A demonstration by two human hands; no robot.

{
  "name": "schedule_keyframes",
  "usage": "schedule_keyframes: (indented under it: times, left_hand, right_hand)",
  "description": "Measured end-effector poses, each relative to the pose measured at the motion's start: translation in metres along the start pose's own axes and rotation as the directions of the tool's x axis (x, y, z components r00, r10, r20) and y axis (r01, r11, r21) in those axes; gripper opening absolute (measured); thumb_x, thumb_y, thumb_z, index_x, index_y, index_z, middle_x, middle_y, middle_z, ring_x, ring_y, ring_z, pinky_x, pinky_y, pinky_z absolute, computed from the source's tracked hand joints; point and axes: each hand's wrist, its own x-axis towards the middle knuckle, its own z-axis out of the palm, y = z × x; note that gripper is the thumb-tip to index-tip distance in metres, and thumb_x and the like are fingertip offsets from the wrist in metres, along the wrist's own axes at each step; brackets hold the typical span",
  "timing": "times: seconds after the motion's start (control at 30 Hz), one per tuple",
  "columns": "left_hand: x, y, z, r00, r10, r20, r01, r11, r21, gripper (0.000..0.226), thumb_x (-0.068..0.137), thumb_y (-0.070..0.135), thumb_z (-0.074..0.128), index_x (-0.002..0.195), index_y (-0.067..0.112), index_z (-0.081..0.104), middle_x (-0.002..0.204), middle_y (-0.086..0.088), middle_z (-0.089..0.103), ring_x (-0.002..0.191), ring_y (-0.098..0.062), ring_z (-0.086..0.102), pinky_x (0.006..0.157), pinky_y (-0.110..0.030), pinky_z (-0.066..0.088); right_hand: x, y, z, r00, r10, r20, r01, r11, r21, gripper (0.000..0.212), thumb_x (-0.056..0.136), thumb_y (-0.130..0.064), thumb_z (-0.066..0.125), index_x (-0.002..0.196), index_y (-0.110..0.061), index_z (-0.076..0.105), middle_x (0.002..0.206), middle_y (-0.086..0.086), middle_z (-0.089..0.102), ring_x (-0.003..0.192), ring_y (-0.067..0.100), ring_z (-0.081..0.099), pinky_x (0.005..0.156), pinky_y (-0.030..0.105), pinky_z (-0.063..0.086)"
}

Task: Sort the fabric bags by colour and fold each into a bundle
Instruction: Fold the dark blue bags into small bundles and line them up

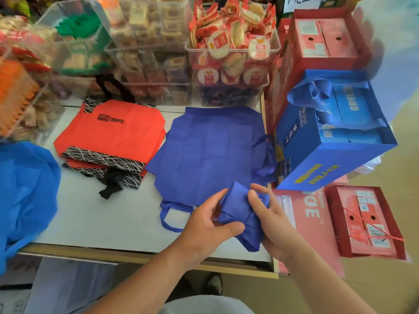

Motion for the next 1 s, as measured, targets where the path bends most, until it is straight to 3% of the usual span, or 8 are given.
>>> schedule_keyframes:
  times: [0.1, 0.17, 0.33, 0.43, 0.5, 0.6, 0.77, 1.0]
  left_hand:
    - [0.001, 0.005, -0.013, 0.999, 0.019, -0.048, -0.018, 1.0, 0.008, 0.06, 0.087, 0.004, 0.079, 0.137, 0.031, 0.06, 0.125, 0.004, 0.073, 0.118, -0.019, 0.069, 0.095, -0.035, 0.058]
    - [-0.001, 0.003, -0.019, 0.997, 0.02, -0.07, -0.018, 1.0, 0.023, 0.055, 0.087, 0.009, 0.081, 0.134, 0.032, 0.061, 0.123, 0.006, 0.073, 0.116, -0.018, 0.069, 0.093, -0.032, 0.059]
    - [-0.008, -0.007, -0.021, 1.0, 0.009, -0.026, -0.004, 0.978, 0.206, 0.047, 0.087, 0.025, 0.083, 0.128, 0.034, 0.062, 0.119, 0.012, 0.073, 0.114, -0.013, 0.069, 0.094, -0.034, 0.059]
    - [-0.009, -0.005, -0.024, 0.995, 0.087, -0.055, -0.053, 0.894, 0.446, 0.033, 0.091, 0.038, 0.076, 0.12, 0.037, 0.06, 0.111, 0.017, 0.069, 0.106, -0.009, 0.066, 0.085, -0.023, 0.058]
    - [-0.01, -0.005, -0.024, 0.991, 0.12, -0.053, -0.077, 0.861, 0.503, 0.03, 0.092, 0.041, 0.073, 0.118, 0.038, 0.057, 0.109, 0.017, 0.067, 0.104, -0.009, 0.065, 0.081, -0.021, 0.056]
    - [-0.012, -0.008, -0.021, 0.989, 0.141, -0.05, -0.104, 0.885, 0.454, 0.031, 0.093, 0.044, 0.072, 0.12, 0.04, 0.057, 0.113, 0.016, 0.069, 0.108, -0.012, 0.067, 0.088, -0.032, 0.06]
    - [-0.019, -0.01, -0.015, 0.975, 0.207, -0.079, -0.15, 0.88, 0.451, 0.03, 0.096, 0.038, 0.07, 0.124, 0.037, 0.06, 0.112, 0.02, 0.07, 0.108, -0.005, 0.068, 0.088, -0.024, 0.059]
    - [-0.028, -0.008, -0.013, 0.98, 0.187, -0.064, -0.139, 0.884, 0.446, 0.027, 0.099, 0.04, 0.063, 0.124, 0.034, 0.054, 0.118, 0.012, 0.068, 0.11, -0.008, 0.068, 0.09, -0.033, 0.061]
  right_hand:
    - [-0.006, -0.004, -0.003, 0.991, 0.088, 0.104, -0.069, 0.984, -0.166, 0.046, 0.099, -0.035, 0.061, 0.136, -0.008, 0.058, 0.127, 0.018, 0.071, 0.117, 0.038, 0.069, 0.103, 0.053, 0.053]
    - [-0.01, -0.002, -0.009, 0.978, 0.144, 0.153, -0.109, 0.97, -0.219, 0.04, 0.1, -0.027, 0.062, 0.131, -0.002, 0.063, 0.125, 0.02, 0.071, 0.117, 0.039, 0.068, 0.108, 0.055, 0.05]
    - [-0.02, 0.006, -0.015, 0.992, 0.043, 0.117, -0.016, 0.975, -0.223, 0.043, 0.09, -0.009, 0.076, 0.131, -0.006, 0.063, 0.121, 0.021, 0.073, 0.113, 0.041, 0.07, 0.105, 0.06, 0.051]
    - [-0.027, 0.01, -0.013, 0.997, -0.006, 0.076, 0.028, 0.959, -0.283, 0.037, 0.094, -0.016, 0.074, 0.129, -0.018, 0.064, 0.118, 0.014, 0.075, 0.109, 0.037, 0.072, 0.1, 0.064, 0.052]
    - [-0.033, 0.01, -0.01, 0.996, 0.021, 0.085, 0.007, 0.948, -0.318, 0.031, 0.101, -0.025, 0.066, 0.131, -0.031, 0.061, 0.12, 0.003, 0.075, 0.109, 0.028, 0.073, 0.094, 0.06, 0.057]
    - [-0.038, 0.011, -0.008, 0.995, 0.031, 0.097, -0.002, 0.958, -0.286, 0.031, 0.103, -0.03, 0.062, 0.133, -0.034, 0.057, 0.121, 0.003, 0.075, 0.111, 0.025, 0.073, 0.097, 0.054, 0.058]
    - [-0.041, 0.013, -0.005, 0.998, 0.001, 0.066, 0.012, 0.982, -0.188, 0.034, 0.102, -0.017, 0.063, 0.135, -0.025, 0.059, 0.122, 0.009, 0.075, 0.112, 0.029, 0.072, 0.105, 0.053, 0.052]
    - [-0.045, 0.02, 0.005, 0.999, -0.018, 0.033, 0.021, 0.995, -0.1, 0.034, 0.103, -0.01, 0.058, 0.136, -0.016, 0.06, 0.124, 0.014, 0.073, 0.112, 0.036, 0.071, 0.104, 0.056, 0.052]
